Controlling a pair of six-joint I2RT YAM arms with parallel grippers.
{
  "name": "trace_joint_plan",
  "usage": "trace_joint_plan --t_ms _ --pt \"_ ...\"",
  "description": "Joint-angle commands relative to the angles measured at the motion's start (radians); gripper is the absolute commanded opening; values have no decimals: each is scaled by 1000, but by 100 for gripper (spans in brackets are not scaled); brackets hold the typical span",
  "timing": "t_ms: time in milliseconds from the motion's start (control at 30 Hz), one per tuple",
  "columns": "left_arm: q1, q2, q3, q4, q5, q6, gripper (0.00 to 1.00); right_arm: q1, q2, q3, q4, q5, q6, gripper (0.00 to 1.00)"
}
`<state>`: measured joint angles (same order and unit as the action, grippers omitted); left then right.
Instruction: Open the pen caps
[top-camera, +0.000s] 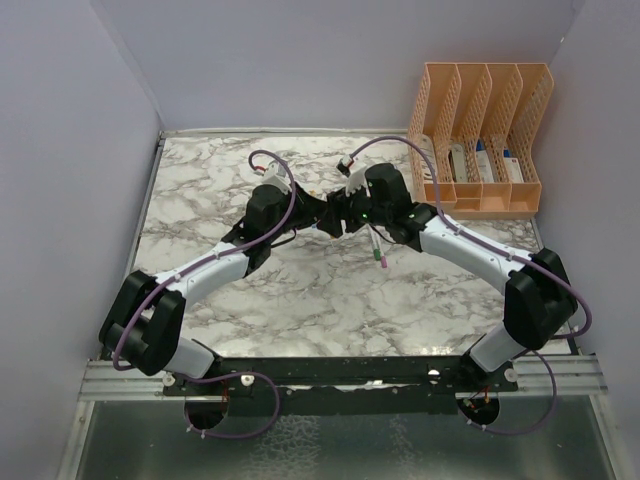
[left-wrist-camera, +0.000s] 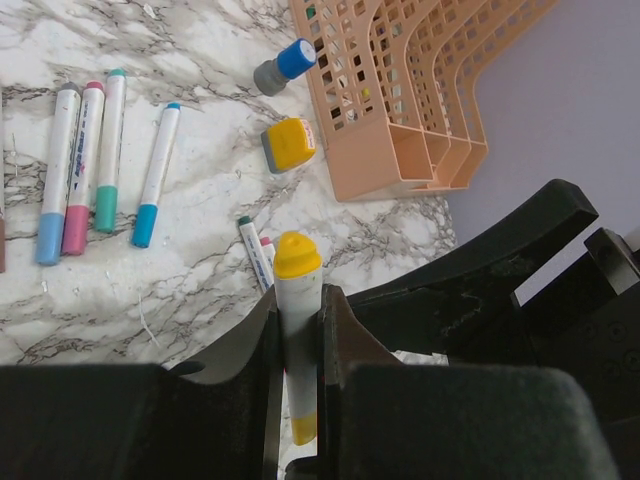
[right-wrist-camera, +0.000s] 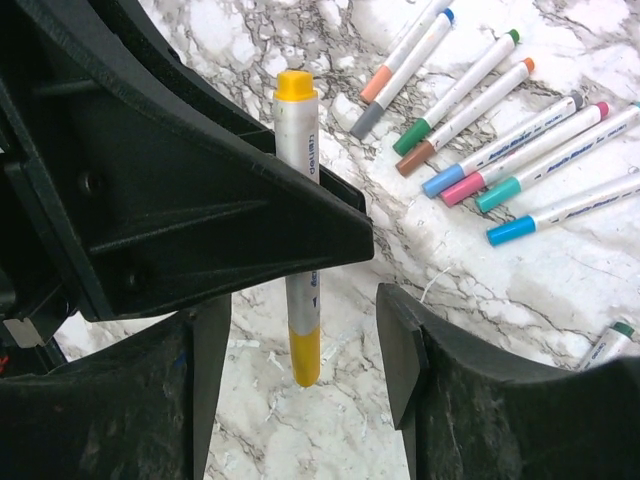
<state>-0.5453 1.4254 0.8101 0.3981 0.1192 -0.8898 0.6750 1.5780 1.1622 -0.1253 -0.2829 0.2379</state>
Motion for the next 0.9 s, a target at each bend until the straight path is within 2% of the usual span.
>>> trace_joint_plan --t_ms 0,167,333,500,633,867 --pt "-4 -9 27 12 -18 -13 0 9 -28 -8 -12 -8 -4 60" --pt "-2 -2 48 11 -11 -25 0 8 -44 -46 -5 -5 -4 57" --pt "-1 -4 55 12 -9 -34 0 9 -37 -62 -6 -10 -6 46" --pt "-1 -8 53 12 -2 -37 0 8 -43 -68 4 0 -5 25" --pt "-1 -8 45 12 1 -38 0 9 -52 -67 5 9 -5 2" --pt "56 -10 84 -35 -29 -12 0 9 -81 -102 -30 31 -8 1"
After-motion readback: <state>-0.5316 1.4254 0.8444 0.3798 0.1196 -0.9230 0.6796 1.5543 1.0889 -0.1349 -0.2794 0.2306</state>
